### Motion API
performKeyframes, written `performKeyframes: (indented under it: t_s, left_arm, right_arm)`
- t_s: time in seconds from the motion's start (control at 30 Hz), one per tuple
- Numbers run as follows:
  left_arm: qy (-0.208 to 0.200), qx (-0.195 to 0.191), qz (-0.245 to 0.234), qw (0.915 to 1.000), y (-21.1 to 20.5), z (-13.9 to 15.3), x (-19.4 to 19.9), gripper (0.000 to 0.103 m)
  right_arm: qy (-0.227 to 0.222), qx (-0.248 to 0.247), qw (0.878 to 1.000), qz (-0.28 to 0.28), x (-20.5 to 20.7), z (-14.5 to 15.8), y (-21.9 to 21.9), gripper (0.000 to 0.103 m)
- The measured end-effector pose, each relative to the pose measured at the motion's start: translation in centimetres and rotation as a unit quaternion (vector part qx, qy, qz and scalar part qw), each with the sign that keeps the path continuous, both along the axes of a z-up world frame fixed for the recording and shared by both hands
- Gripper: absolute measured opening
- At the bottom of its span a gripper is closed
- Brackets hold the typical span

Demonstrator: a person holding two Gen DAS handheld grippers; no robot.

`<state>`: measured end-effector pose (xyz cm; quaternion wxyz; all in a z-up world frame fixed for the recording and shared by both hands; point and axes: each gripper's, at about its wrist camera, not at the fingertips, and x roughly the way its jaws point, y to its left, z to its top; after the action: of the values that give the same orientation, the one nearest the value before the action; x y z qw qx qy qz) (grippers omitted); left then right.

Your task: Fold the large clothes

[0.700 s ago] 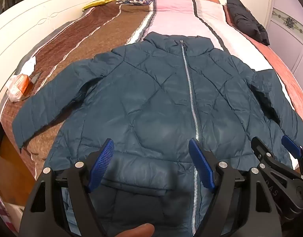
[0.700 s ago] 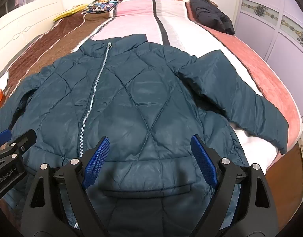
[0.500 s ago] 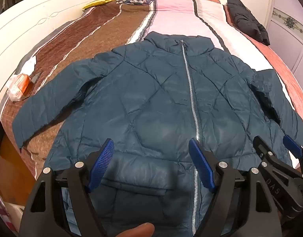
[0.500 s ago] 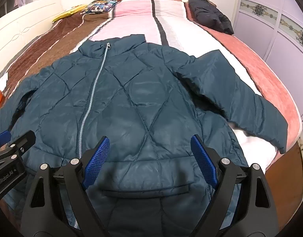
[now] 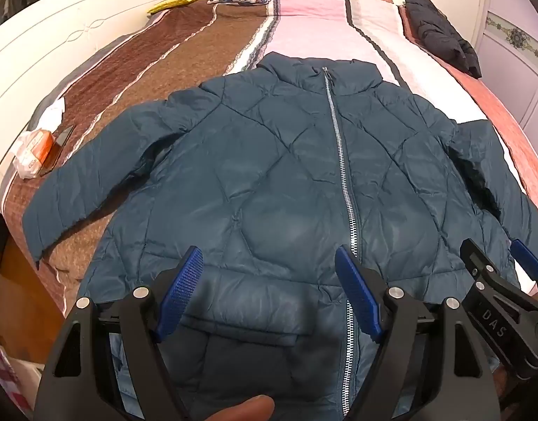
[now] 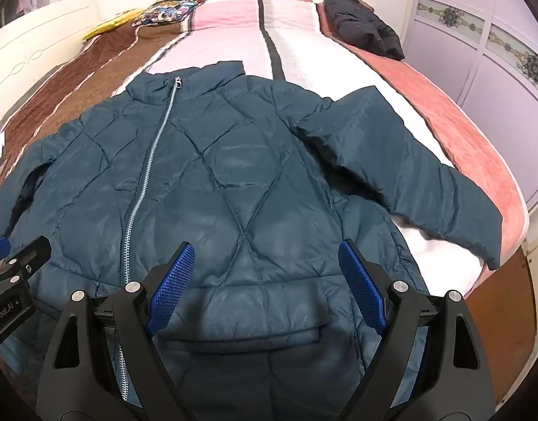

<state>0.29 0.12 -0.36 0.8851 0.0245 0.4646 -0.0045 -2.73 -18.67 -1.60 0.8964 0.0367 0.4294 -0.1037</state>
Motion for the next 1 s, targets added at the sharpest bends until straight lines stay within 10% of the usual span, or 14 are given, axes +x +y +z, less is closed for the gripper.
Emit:
performKeyframes:
  t_s: [1.0]
  left_arm:
    - [0.008, 0.004, -0.004, 1.0, -0.39, -0.42, -0.49, 0.076]
  right_arm:
    - [0.008, 0.004, 1.0, -0.002, 0.16, -0.3, -0.34, 0.084]
